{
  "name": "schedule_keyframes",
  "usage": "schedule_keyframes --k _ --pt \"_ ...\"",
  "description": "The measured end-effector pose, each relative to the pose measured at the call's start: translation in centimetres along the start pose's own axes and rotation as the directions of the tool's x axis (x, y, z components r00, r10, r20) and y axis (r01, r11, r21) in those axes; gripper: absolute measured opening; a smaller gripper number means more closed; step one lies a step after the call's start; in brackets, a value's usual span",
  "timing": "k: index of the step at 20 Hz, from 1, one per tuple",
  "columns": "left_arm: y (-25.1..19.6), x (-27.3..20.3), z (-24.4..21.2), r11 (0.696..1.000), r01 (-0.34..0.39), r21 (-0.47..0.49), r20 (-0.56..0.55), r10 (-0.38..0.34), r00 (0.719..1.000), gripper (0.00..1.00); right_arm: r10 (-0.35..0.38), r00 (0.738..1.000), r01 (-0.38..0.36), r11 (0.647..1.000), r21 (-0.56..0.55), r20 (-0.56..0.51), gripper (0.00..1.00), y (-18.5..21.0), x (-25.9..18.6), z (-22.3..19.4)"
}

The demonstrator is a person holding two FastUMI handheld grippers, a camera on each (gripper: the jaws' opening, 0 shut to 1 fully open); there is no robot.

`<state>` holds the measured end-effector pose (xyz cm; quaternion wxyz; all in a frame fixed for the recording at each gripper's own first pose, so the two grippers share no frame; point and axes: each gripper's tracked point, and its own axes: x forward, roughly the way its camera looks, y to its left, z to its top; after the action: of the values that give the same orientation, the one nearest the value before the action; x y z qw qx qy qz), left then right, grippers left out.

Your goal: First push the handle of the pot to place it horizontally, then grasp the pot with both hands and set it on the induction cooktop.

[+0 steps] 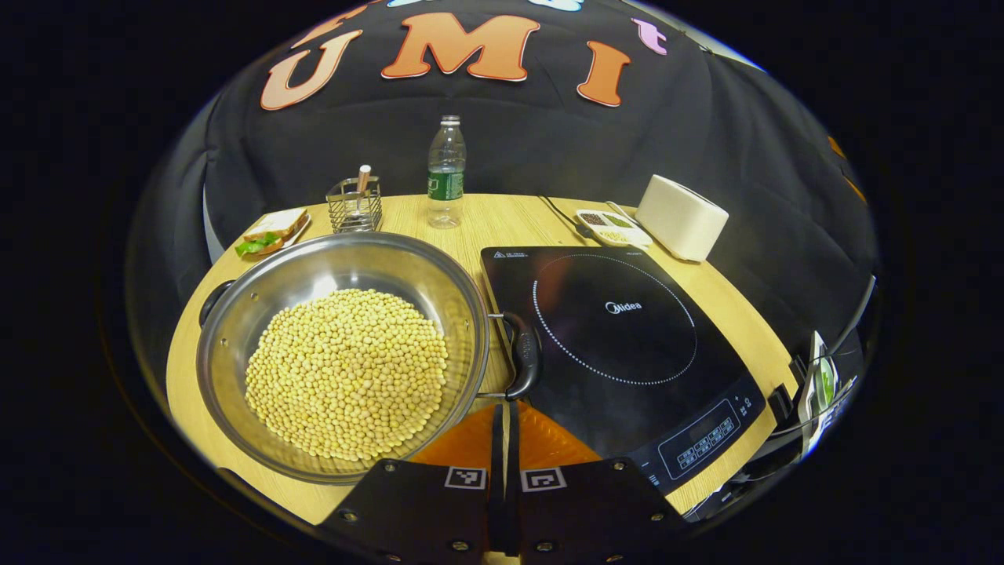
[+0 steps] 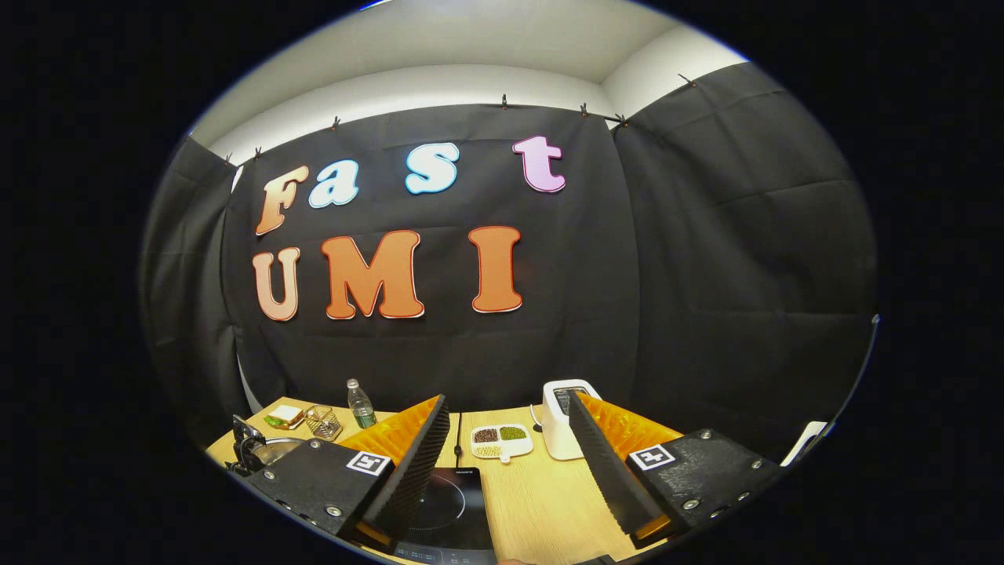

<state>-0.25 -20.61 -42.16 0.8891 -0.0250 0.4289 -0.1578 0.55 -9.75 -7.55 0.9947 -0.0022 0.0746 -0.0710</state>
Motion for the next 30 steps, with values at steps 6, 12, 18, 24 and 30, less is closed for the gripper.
schedule_keyframes --k 6,12,18,24,30 --pt "-0.2 1.2 1.0 1.0 -0.013 -0.009 0.014 0.013 1.0 0.01 -0.008 1.0 0.008 1.0 0.008 -0.008 0.95 -0.5 0.7 -0.5" --pt "-0.2 2.4 2.1 1.0 -0.018 0.004 0.023 0.018 1.0 0.01 -0.017 1.0 0.017 1.0 0.001 -0.026 0.95 -0.8 1.6 -1.4" --pt "-0.2 3.4 2.9 1.0 -0.011 0.011 0.027 0.01 1.0 0.02 -0.029 0.999 0.029 1.0 0.009 -0.046 0.95 -1.0 2.5 -2.3" --pt "-0.3 3.6 3.4 1.0 -0.001 0.022 0.03 0.001 1.0 0.02 -0.037 0.998 0.037 0.999 0.0 -0.057 0.95 -0.6 2.6 -2.5" --pt "1.2 -0.7 6.1 1.0 0.012 0.022 0.138 -0.015 0.99 0.02 -0.015 0.999 0.016 1.0 0.009 -0.049 0.95 2.6 2.4 -1.7"
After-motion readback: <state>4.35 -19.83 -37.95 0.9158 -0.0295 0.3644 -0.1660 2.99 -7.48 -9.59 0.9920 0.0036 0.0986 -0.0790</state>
